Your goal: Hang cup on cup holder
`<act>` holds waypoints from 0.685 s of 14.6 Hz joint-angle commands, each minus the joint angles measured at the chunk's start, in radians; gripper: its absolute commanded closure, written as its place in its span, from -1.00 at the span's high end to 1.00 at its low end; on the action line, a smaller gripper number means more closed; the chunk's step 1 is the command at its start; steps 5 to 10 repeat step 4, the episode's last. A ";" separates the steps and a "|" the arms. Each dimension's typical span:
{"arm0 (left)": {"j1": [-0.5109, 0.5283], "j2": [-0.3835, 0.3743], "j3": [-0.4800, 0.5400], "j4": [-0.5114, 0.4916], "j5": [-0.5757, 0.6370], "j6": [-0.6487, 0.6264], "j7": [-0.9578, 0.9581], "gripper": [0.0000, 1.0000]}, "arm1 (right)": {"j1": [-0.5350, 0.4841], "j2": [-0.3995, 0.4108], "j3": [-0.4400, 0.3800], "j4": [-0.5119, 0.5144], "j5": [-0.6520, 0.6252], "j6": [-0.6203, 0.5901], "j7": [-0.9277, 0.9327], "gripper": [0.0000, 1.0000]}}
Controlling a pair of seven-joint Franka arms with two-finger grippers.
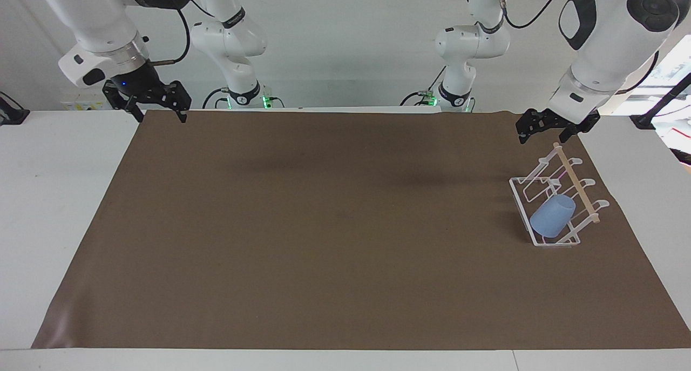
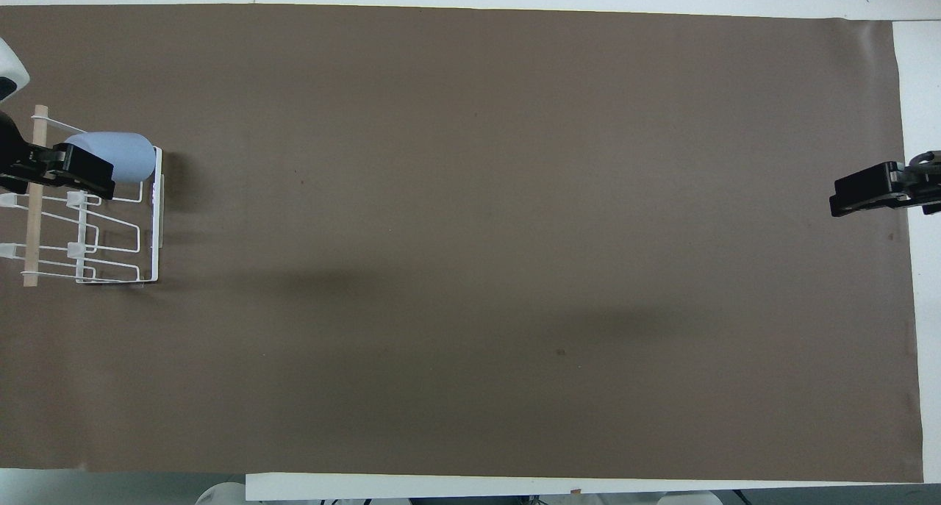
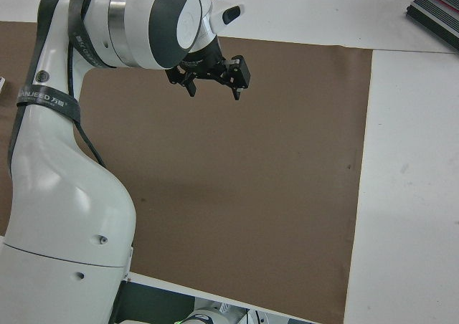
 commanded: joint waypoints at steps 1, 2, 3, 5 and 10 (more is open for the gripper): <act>0.008 0.030 -0.003 0.039 -0.021 0.002 0.036 1.00 | -0.006 -0.012 0.004 -0.016 -0.002 -0.001 -0.010 0.99; 0.023 0.035 -0.002 0.039 -0.023 0.018 0.038 1.00 | -0.006 -0.012 0.004 -0.016 -0.002 -0.001 -0.010 0.99; 0.040 0.035 -0.003 0.036 -0.036 0.030 0.038 1.00 | -0.006 -0.012 0.004 -0.016 -0.002 -0.001 -0.010 0.99; 0.040 0.035 -0.003 0.037 -0.049 0.030 0.038 1.00 | -0.006 -0.012 0.004 -0.016 -0.002 -0.001 -0.010 0.99; 0.040 0.035 -0.003 0.037 -0.049 0.030 0.038 1.00 | -0.006 -0.012 0.004 -0.016 -0.002 -0.001 -0.010 0.99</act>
